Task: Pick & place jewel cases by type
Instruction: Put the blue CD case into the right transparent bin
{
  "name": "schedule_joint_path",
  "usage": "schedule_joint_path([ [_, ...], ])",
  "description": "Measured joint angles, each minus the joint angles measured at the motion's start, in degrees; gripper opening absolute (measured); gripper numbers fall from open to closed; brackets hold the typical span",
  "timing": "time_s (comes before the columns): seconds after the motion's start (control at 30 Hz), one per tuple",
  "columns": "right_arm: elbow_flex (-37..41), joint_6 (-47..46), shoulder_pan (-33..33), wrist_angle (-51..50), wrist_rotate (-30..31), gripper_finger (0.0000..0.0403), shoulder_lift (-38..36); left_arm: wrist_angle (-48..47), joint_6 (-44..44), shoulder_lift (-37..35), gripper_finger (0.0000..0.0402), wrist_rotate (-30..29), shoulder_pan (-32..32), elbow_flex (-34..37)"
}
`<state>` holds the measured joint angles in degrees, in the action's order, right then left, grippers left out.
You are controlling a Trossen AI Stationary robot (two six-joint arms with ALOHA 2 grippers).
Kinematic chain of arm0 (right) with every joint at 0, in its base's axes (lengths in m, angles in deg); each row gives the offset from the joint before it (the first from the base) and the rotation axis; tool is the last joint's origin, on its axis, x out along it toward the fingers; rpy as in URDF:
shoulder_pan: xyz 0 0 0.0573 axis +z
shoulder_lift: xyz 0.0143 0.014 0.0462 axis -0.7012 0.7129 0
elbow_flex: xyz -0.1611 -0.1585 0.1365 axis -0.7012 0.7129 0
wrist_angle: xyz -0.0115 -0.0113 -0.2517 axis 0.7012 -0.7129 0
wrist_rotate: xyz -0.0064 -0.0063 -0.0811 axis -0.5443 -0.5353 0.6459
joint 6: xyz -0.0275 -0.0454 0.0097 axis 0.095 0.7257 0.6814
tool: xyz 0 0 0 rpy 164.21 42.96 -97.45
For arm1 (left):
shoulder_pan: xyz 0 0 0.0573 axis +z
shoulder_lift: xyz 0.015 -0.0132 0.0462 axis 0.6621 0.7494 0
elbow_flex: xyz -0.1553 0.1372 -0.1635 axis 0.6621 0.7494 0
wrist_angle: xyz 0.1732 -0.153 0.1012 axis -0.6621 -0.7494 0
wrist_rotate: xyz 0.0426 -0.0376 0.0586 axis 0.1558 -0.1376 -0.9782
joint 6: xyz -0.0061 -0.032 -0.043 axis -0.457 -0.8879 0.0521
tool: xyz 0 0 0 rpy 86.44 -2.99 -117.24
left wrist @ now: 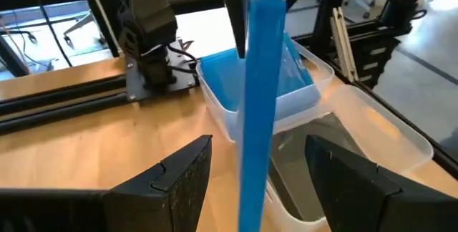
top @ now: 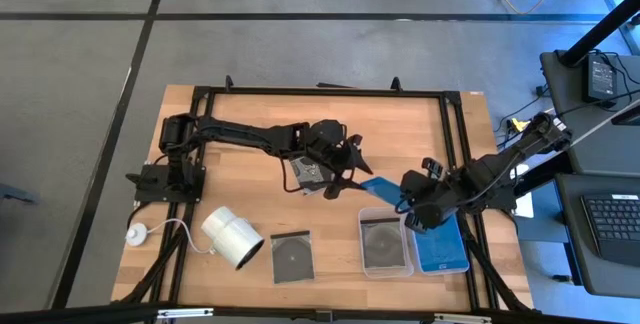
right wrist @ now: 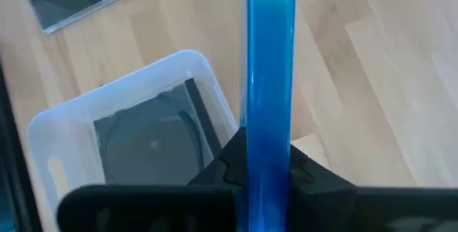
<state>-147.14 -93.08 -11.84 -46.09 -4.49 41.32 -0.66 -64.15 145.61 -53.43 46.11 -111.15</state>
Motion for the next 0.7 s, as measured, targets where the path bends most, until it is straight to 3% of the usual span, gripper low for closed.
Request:
schedule_joint_path([
  [0.47, 0.0, 3.2, -1.8, 0.6, 2.1, 0.0025, 0.0, -0.7, 1.0, 0.5, 0.0219, 0.2, -0.1, 0.0],
  [0.7, 0.0, 4.6, -2.1, 0.8, 5.3, 0.0027, 0.0, -1.2, 4.6, 0.5, 0.0148, 0.0, 0.0, 0.0],
])
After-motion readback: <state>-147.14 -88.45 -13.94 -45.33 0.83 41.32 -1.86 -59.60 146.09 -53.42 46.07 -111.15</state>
